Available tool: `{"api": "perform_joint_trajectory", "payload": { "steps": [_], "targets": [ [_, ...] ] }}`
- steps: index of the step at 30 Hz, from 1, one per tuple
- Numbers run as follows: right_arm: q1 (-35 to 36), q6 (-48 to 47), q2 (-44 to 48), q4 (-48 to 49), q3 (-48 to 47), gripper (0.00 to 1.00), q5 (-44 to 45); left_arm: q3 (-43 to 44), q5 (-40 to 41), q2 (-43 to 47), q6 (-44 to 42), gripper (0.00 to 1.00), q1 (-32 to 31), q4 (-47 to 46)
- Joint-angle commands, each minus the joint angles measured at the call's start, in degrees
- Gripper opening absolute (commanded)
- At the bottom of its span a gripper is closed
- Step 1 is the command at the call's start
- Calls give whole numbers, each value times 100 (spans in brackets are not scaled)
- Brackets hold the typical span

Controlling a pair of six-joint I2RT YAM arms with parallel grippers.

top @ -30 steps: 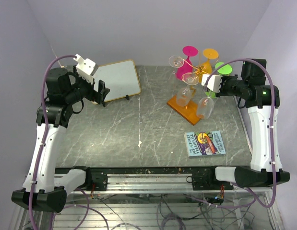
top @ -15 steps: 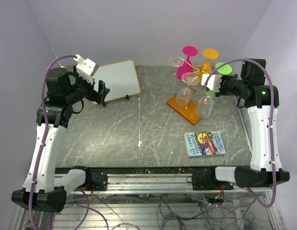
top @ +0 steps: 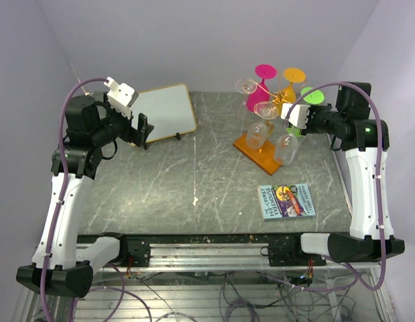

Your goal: Place the wine glass upside down on the wine glass rack

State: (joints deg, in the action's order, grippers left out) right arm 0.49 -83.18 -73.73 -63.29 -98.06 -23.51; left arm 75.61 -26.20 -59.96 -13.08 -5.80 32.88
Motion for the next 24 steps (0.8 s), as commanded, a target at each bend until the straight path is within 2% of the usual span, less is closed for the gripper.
{"api": "perform_joint_trajectory", "payload": {
  "steps": [1,9,15,24],
  "targets": [
    [30,108,52,-4,37,4,22,-22,-131,86,-43,93,62,-80],
    [30,98,69,-34,17,17,132,-12,-128,92,-45,94,61,-76],
    [29,142,70,-18,15,44,272,15,-130,95,-61,94,62,-55],
    [30,295,120,-22,-11,64,512,5,-98,117,-81,94,62,-46]
  ]
}}
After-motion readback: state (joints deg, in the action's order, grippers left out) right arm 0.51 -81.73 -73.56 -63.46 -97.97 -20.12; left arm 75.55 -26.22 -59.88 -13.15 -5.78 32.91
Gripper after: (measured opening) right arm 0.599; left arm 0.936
